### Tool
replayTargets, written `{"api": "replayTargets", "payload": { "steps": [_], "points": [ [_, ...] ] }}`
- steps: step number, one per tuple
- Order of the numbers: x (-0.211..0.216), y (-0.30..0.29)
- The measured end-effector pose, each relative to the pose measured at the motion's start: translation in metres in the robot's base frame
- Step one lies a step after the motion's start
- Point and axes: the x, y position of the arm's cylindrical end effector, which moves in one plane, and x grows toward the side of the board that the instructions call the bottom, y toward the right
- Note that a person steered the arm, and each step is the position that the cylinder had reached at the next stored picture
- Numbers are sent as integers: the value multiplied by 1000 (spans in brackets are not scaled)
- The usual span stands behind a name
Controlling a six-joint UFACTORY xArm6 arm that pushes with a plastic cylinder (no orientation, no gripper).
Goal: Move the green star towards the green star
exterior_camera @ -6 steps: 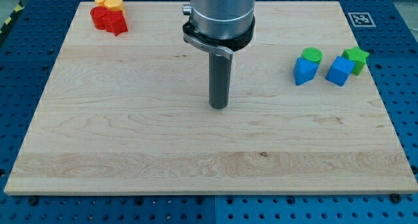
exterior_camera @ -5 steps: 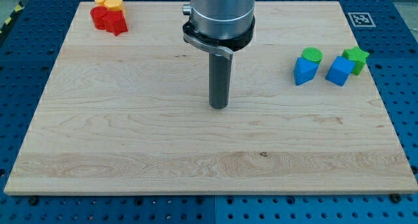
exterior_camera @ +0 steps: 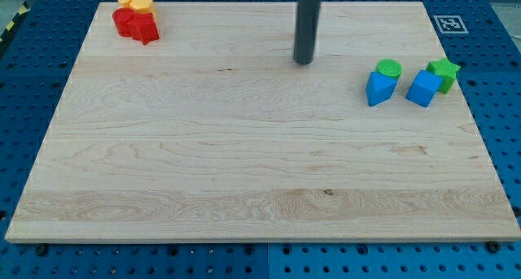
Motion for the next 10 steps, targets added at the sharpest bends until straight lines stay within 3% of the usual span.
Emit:
{"api": "replayTargets", "payload": {
  "steps": [1, 3, 5, 7, 10],
  "points": [
    [-20, 72],
    [3, 227],
    [60, 240],
    [67, 232],
    [70, 166]
  ]
}}
